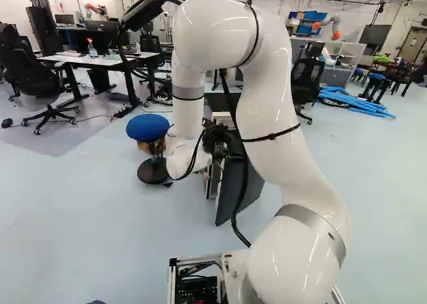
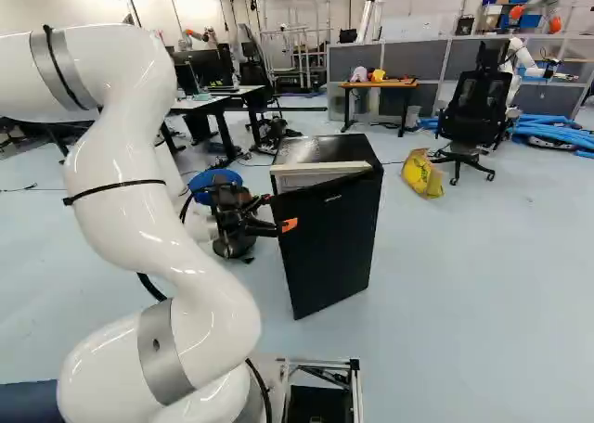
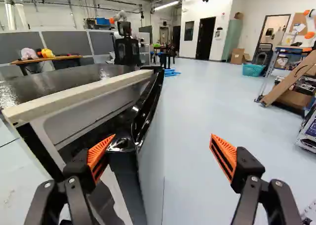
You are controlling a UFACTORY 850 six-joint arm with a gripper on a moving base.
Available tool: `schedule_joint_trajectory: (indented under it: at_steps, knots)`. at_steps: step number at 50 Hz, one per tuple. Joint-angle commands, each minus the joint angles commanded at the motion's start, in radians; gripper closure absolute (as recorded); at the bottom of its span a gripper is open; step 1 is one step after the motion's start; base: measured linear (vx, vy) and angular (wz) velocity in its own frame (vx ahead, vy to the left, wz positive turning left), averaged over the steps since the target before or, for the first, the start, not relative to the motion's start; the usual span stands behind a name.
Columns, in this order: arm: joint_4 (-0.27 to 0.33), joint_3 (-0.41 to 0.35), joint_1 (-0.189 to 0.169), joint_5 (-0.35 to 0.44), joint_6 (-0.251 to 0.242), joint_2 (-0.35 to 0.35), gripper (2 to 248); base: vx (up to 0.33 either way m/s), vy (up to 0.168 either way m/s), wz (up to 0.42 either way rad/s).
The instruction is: Grab a drink from the fridge
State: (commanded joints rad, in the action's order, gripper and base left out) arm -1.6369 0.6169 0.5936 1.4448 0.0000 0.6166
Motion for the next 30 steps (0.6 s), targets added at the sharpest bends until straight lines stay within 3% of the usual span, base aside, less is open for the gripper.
schedule_joint_trajectory:
  at_steps: [13, 30]
  knots:
    - [-0.056, -0.044, 0.01, 0.014, 0.0, -0.014, 3, 0.0, 0.0, 0.0]
    - [-0.129, -0.073, -0.013, 0.033, 0.0, -0.02, 3, 0.0, 0.0, 0.0]
